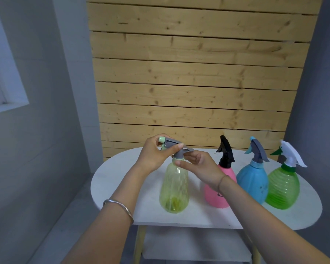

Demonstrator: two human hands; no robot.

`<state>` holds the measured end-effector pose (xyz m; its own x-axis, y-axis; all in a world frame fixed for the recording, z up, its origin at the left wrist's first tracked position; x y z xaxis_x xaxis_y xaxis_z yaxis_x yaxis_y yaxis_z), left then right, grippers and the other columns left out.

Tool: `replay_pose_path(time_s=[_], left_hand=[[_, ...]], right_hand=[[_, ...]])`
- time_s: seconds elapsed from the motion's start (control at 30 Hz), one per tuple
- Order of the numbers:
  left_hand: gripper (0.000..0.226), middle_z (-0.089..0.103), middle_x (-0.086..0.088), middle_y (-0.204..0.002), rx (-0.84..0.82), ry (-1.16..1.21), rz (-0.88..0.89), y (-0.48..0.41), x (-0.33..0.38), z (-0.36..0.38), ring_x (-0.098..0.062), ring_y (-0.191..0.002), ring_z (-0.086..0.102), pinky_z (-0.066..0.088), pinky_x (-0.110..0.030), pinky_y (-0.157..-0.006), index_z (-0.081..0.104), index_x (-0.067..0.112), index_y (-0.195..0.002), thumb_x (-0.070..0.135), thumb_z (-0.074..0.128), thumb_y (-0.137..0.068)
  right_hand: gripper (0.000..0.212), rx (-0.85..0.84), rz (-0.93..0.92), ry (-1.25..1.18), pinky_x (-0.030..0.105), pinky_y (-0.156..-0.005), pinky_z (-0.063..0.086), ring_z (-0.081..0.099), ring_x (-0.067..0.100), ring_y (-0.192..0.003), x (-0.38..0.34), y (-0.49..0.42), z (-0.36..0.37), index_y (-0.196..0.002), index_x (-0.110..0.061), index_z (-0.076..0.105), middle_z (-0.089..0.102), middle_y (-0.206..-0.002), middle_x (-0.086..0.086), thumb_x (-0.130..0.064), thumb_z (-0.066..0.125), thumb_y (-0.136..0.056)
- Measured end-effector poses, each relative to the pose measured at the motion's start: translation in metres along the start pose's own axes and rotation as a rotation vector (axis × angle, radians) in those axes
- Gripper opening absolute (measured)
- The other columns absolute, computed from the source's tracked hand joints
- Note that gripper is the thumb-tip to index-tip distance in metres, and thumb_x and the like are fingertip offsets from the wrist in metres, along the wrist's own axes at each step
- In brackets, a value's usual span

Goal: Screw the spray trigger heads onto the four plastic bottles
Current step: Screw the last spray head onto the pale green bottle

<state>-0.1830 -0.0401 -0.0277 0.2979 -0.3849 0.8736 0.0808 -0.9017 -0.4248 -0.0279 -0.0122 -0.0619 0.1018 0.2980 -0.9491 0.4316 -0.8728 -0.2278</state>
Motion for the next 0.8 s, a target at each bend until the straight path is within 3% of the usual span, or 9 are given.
replay_pose_path(time_s=[0.07,0.17,0.23,0.3,0.4,0.5,0.57,0.73,0.8], left_hand=[[0.030,0.066,0.003,-0.091,0.017,-0.042,-0.010,0.003,0.001,0.001,0.010,-0.072,0.057,0.037,-0.001,-0.066,0.066,0.006,-0.102,0.025,0.075,-0.080],[0.090,0.041,0.009,-0.136,-0.016,-0.048,-0.174,0.014,-0.014,-0.006,-0.002,-0.122,0.043,0.035,-0.017,-0.093,0.026,0.020,-0.144,0.048,0.073,-0.073],[0.121,0.016,0.012,-0.151,-0.124,-0.117,-0.274,0.030,-0.032,-0.008,-0.008,-0.139,0.023,0.031,-0.026,-0.105,-0.002,0.027,-0.150,0.054,0.078,-0.063],[0.131,0.011,0.010,-0.155,-0.260,-0.188,-0.321,0.046,-0.053,-0.001,-0.011,-0.143,0.017,0.027,-0.028,-0.110,-0.007,0.026,-0.149,0.045,0.087,-0.060],[0.124,0.026,0.008,-0.148,-0.275,-0.093,-0.355,0.062,-0.081,0.018,-0.011,-0.136,0.030,0.032,-0.021,-0.099,0.001,0.025,-0.148,0.028,0.089,-0.061],[0.091,0.049,0.013,-0.128,-0.224,0.022,-0.322,0.069,-0.100,0.029,-0.003,-0.113,0.052,0.043,-0.007,-0.081,0.032,0.032,-0.133,0.019,0.089,-0.063],[0.075,0.057,0.016,-0.117,-0.188,0.040,-0.306,0.072,-0.108,0.033,0.005,-0.104,0.056,0.046,-0.005,-0.073,0.045,0.035,-0.120,0.024,0.090,-0.060],[0.083,0.058,0.006,-0.119,-0.080,-0.040,-0.278,0.071,-0.112,0.041,-0.012,-0.110,0.056,0.048,-0.029,-0.093,0.048,0.024,-0.122,0.040,0.087,-0.050],[0.082,0.059,0.006,-0.117,-0.049,-0.055,-0.283,0.073,-0.112,0.043,-0.013,-0.109,0.057,0.048,-0.028,-0.090,0.048,0.024,-0.122,0.039,0.087,-0.052]], right_hand=[[0.029,0.044,-0.018,0.011,0.003,-0.085,0.042,0.064,-0.008,-0.099,-0.001,0.000,0.002,-0.105,-0.012,0.071,0.073,-0.108,0.000,-0.010,0.077,-0.077],[0.030,0.044,-0.031,0.025,0.003,-0.084,0.044,0.065,-0.010,-0.092,-0.003,-0.002,-0.001,-0.106,-0.016,0.070,0.073,-0.104,-0.002,-0.010,0.077,-0.077],[0.028,0.008,-0.015,0.024,0.008,-0.090,0.047,0.064,-0.013,-0.089,-0.005,-0.002,-0.003,-0.102,-0.024,0.068,0.072,-0.100,-0.009,-0.010,0.076,-0.078],[0.031,-0.076,0.010,0.058,0.014,-0.095,0.047,0.065,-0.006,-0.101,-0.008,-0.003,-0.003,-0.108,-0.023,0.067,0.072,-0.107,-0.008,-0.013,0.075,-0.080],[0.037,-0.174,0.024,0.063,0.020,-0.100,0.046,0.063,0.008,-0.114,-0.012,-0.004,-0.003,-0.122,-0.009,0.062,0.068,-0.122,0.002,-0.009,0.068,-0.085],[0.033,-0.172,0.012,0.051,0.014,-0.095,0.047,0.065,0.004,-0.109,-0.013,-0.003,-0.003,-0.119,-0.012,0.064,0.070,-0.118,0.001,-0.009,0.067,-0.087],[0.033,-0.130,-0.008,0.052,0.012,-0.090,0.048,0.067,0.002,-0.104,-0.010,-0.003,-0.001,-0.119,-0.011,0.064,0.071,-0.115,0.003,-0.008,0.067,-0.086],[0.024,0.090,-0.076,0.035,0.028,-0.099,0.049,0.067,0.013,-0.105,0.004,0.002,0.010,-0.105,-0.015,0.068,0.072,-0.109,0.008,-0.009,0.071,-0.082],[0.021,0.157,-0.088,0.047,0.029,-0.100,0.049,0.067,0.006,-0.098,0.006,0.005,0.014,-0.100,-0.019,0.070,0.073,-0.101,0.000,-0.013,0.073,-0.080]])
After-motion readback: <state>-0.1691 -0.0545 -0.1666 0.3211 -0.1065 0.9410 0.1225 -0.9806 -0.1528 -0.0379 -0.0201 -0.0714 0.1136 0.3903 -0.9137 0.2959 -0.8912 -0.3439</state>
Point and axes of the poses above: each hand's wrist, its own y-axis away from the middle knuckle, its own z-axis out of the palm, x = y × z, the point moved 2 cm from there along -y, towards the middle knuckle
